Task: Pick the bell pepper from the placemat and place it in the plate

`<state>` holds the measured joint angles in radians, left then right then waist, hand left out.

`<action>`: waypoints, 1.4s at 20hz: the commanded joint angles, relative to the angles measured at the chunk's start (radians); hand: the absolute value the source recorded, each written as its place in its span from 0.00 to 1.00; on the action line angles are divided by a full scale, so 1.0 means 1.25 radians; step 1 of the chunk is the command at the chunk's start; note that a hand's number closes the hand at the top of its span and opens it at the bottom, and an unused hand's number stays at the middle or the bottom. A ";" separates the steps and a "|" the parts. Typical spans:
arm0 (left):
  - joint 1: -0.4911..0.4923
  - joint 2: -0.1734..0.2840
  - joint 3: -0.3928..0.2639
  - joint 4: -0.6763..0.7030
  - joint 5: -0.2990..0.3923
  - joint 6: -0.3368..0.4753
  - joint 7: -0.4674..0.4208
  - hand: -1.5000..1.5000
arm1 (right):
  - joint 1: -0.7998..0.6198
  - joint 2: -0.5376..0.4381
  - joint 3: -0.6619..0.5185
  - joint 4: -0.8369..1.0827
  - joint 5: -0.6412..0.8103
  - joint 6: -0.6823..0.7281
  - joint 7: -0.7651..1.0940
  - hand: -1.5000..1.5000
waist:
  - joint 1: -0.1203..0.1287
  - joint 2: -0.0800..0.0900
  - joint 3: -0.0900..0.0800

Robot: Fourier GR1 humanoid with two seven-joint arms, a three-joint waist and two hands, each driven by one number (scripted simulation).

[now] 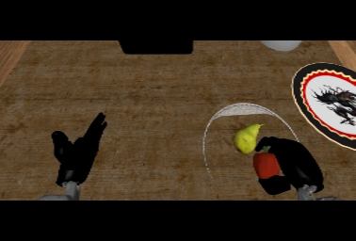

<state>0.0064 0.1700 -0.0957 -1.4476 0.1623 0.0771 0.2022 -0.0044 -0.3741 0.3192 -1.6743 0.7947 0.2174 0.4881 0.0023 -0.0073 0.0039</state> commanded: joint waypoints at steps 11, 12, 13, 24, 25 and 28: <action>0.045 -0.028 -0.004 -0.043 -0.014 -0.005 0.038 0.50 | 0.186 -0.030 0.093 -0.186 0.117 -0.100 -0.168 1.00 | -0.013 0.000 -0.003; -0.003 -0.023 0.026 0.014 -0.009 -0.003 0.022 0.50 | 0.231 -0.032 0.139 -0.214 0.131 -0.120 -0.197 1.00 | -0.024 0.001 -0.003; 0.047 -0.030 0.005 0.002 -0.013 -0.015 0.001 0.50 | 0.262 -0.050 0.155 -0.251 0.126 -0.130 -0.227 1.00 | -0.023 -0.001 -0.003; 0.023 -0.046 -0.001 -0.001 -0.046 0.017 0.019 0.50 | 0.401 -0.022 -0.036 -0.542 -0.062 -0.355 -0.332 1.00 | -0.022 0.002 -0.003; 0.033 -0.039 0.006 -0.013 -0.028 -0.002 0.022 0.50 | 0.435 -0.017 -0.061 -0.508 -0.093 -0.388 -0.368 1.00 | -0.019 0.002 -0.002; 0.028 -0.055 -0.003 0.023 -0.040 -0.002 -0.004 0.50 | 0.419 0.027 -0.118 -0.470 -0.183 -0.416 -0.377 1.00 | -0.016 0.005 -0.002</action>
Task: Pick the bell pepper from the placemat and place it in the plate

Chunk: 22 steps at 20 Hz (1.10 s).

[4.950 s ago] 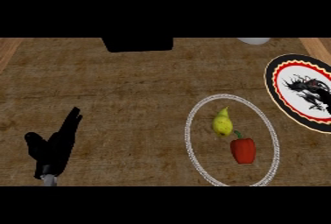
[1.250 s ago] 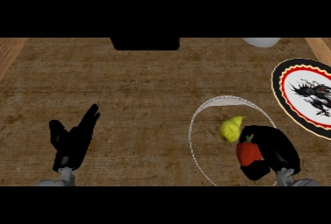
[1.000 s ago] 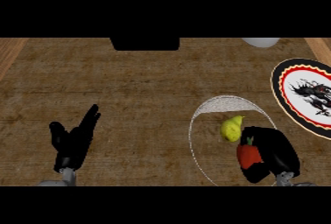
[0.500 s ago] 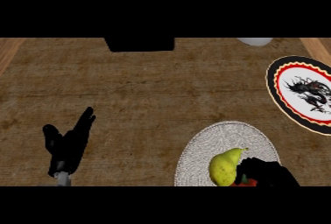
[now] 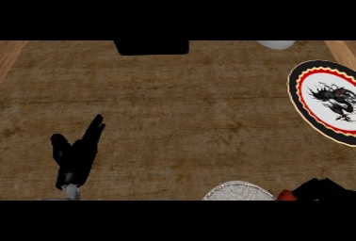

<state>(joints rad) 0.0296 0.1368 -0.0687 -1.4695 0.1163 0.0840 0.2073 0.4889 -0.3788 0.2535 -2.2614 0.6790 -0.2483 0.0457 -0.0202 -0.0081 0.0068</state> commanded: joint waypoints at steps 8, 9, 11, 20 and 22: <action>0.005 -0.024 -0.031 0.016 -0.009 -0.021 0.007 0.50 | -0.171 0.003 -0.358 0.221 -0.443 0.019 -0.089 1.00 | 0.020 0.009 -0.004; -0.020 -0.015 -0.005 -0.009 -0.005 0.000 0.043 0.50 | -0.192 0.000 -0.371 0.261 -0.420 0.016 -0.108 1.00 | 0.019 0.007 -0.004; -0.012 -0.023 -0.005 0.069 -0.003 -0.027 -0.029 0.50 | -0.257 -0.024 -0.413 0.389 -0.427 0.015 -0.183 1.00 | 0.021 0.010 -0.004; 0.021 -0.033 -0.039 0.001 -0.016 -0.034 0.007 0.50 | -0.565 -0.120 -0.520 0.848 -0.416 -0.012 -0.310 1.00 | 0.045 0.012 -0.004; -0.033 -0.024 -0.037 -0.039 -0.017 -0.023 0.077 0.50 | -0.607 -0.136 -0.549 0.981 -0.432 -0.003 -0.394 1.00 | 0.046 0.013 -0.002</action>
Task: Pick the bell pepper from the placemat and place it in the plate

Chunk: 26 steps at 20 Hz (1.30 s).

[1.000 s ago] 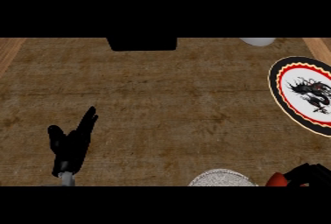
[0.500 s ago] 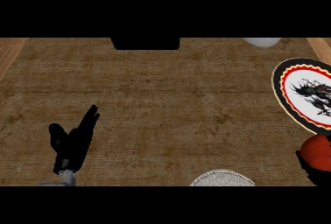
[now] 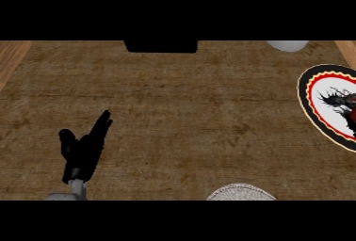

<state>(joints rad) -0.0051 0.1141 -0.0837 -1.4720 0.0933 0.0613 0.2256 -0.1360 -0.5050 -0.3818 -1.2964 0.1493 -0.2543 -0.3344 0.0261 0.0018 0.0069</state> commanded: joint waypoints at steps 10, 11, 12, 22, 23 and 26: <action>0.000 -0.013 -0.014 0.036 -0.003 -0.026 -0.013 0.50 | -0.323 -0.148 -0.038 0.633 0.063 0.017 -0.127 1.00 | 0.025 0.015 -0.003; -0.053 -0.007 0.002 0.048 0.008 -0.028 0.013 0.50 | -0.334 -0.138 0.000 0.654 0.100 0.013 -0.119 1.00 | 0.034 0.022 -0.002; -0.038 -0.022 -0.011 0.046 0.007 -0.026 0.010 0.50 | -0.334 -0.167 0.029 0.665 0.145 -0.002 -0.105 0.00 | 0.042 0.025 -0.002; -0.039 -0.023 -0.007 0.038 -0.009 -0.009 0.013 0.50 | -0.425 -0.157 0.004 0.819 0.106 0.190 -0.252 0.00 | 0.034 0.022 0.001; -0.026 -0.028 -0.013 0.046 -0.002 -0.023 -0.006 0.50 | -0.427 -0.152 -0.018 0.819 0.086 0.180 -0.279 0.00 | 0.034 0.024 0.002; -0.052 -0.027 -0.005 0.047 -0.007 -0.008 0.018 0.50 | -0.446 -0.150 -0.087 0.826 0.013 0.226 -0.320 0.00 | 0.019 0.021 0.002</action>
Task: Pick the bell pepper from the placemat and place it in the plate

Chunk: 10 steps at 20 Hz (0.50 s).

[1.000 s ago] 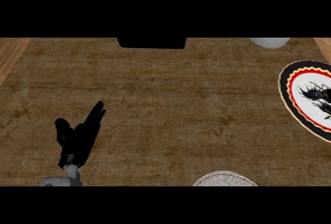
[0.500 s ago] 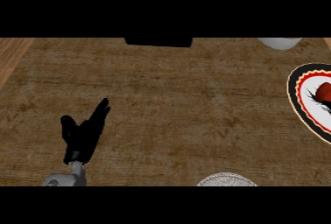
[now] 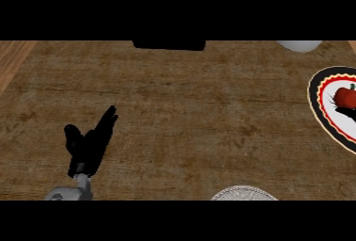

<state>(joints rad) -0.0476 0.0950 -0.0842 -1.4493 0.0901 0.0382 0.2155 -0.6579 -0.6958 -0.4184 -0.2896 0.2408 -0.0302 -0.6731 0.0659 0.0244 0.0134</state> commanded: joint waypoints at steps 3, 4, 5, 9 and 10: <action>0.034 -0.023 -0.022 0.026 -0.022 0.015 -0.013 0.50 | -0.025 -0.063 -0.099 0.056 -0.094 0.111 -0.046 0.00 | -0.010 0.003 -0.004; 0.005 -0.008 -0.001 0.018 0.012 -0.009 0.020 0.50 | -0.041 -0.044 -0.107 0.073 -0.103 0.106 -0.028 0.00 | -0.006 0.003 -0.004; 0.043 -0.010 -0.012 0.024 -0.007 -0.003 -0.009 0.50 | -0.016 -0.074 -0.122 0.080 -0.117 0.146 -0.039 0.00 | -0.015 0.000 -0.005; 0.028 -0.010 -0.005 0.019 -0.007 0.000 -0.011 0.50 | -0.012 -0.142 -0.127 0.109 -0.125 0.282 -0.008 0.00 | -0.013 0.001 -0.004; 0.029 0.016 0.013 -0.001 0.013 -0.017 0.020 0.50 | 0.027 -0.117 -0.136 0.117 -0.133 0.288 -0.054 0.00 | -0.015 -0.001 -0.004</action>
<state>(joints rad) -0.0317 0.0935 -0.0813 -1.4610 0.0849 0.0419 0.2135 -0.6642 -0.8162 -0.5602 -0.1779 0.1038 0.2189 -0.7099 0.0514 0.0207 0.0126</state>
